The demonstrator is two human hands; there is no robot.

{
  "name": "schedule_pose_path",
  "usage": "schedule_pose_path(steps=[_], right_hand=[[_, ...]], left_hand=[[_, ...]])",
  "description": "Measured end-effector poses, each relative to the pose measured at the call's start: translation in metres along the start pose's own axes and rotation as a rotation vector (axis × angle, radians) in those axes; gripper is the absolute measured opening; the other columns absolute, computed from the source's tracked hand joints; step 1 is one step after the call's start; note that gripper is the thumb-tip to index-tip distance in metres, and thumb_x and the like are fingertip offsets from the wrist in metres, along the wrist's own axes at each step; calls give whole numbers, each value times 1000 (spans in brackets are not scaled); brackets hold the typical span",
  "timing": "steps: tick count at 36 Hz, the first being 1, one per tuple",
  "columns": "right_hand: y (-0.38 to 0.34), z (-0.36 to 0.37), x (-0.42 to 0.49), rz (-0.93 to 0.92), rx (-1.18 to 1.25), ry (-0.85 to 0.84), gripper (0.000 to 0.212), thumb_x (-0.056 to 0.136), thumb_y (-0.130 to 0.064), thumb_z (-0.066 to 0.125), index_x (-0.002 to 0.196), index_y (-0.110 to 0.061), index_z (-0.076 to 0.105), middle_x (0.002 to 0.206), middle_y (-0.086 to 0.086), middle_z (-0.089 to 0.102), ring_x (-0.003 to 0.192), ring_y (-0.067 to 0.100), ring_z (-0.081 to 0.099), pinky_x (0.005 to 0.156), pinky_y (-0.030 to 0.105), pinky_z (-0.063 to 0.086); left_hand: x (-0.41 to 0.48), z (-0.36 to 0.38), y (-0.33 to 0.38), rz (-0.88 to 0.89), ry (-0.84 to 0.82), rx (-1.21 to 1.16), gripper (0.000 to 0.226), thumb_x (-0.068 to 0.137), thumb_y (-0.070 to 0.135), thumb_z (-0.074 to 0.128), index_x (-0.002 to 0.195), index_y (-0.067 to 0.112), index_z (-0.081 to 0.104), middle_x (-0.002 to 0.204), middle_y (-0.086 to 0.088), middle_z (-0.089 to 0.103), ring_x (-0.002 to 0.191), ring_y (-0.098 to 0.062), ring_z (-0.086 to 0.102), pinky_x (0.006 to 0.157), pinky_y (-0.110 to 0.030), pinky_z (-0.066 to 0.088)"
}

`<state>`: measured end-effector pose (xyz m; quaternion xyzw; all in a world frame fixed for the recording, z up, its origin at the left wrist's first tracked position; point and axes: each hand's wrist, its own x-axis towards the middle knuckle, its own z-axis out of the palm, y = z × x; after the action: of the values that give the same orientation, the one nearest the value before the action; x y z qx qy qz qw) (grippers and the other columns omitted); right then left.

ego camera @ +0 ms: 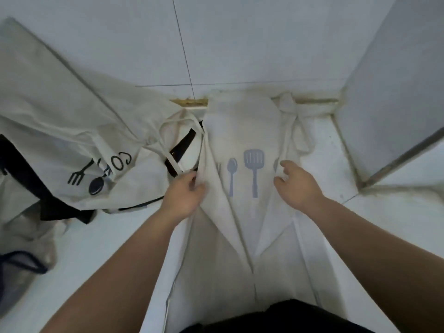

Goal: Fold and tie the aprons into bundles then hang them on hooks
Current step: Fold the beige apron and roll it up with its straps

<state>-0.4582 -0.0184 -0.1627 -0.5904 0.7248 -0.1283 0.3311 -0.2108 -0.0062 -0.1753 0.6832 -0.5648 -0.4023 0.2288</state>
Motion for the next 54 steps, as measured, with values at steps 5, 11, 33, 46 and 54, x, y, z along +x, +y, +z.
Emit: schedule_pose_path(steps=[5, 11, 33, 46, 54], right_hand=[[12, 34, -51, -78, 46, -1, 52, 94, -24, 53, 142, -16, 39, 139, 10, 50, 122, 27, 51, 100, 29, 37], [23, 65, -90, -140, -4, -185, 86, 80, -51, 66, 149, -21, 25, 151, 5, 28, 138, 19, 30, 110, 28, 26], [3, 104, -103, -155, -305, 30, 32, 98, -25, 40, 128, -24, 50, 124, 0, 54, 114, 21, 53, 95, 35, 26], [-38, 84, -91, -548, 68, -37, 51, 89, -15, 62, 138, -21, 46, 79, -1, 51, 75, 16, 51, 75, 24, 38], [-48, 30, -62, 140, 977, 117, 18, 96, -18, 45, 80, -22, 52, 65, 2, 50, 50, 14, 40, 49, 24, 33]], left_hand=[[-54, 12, -27, -62, 28, 63, 31, 92, 17, 56, 123, 17, 60, 109, 3, 62, 95, -14, 59, 79, -25, 44], [-94, 24, -54, -114, 7, 138, 57, 77, 34, 61, 133, 26, 53, 128, -4, 55, 112, -19, 56, 95, -26, 43], [-125, 35, -72, -237, 187, 298, 33, 90, 31, 61, 113, 10, 53, 115, -10, 45, 102, -29, 53, 84, -37, 47], [-112, 0, -11, 254, -43, -31, 17, 94, 25, 59, 101, 23, 75, 75, 11, 59, 66, 1, 52, 68, -12, 39], [-91, -13, -8, 95, 94, -125, 21, 98, 33, 51, 112, 29, 66, 102, 8, 65, 92, -10, 59, 84, -19, 42]])
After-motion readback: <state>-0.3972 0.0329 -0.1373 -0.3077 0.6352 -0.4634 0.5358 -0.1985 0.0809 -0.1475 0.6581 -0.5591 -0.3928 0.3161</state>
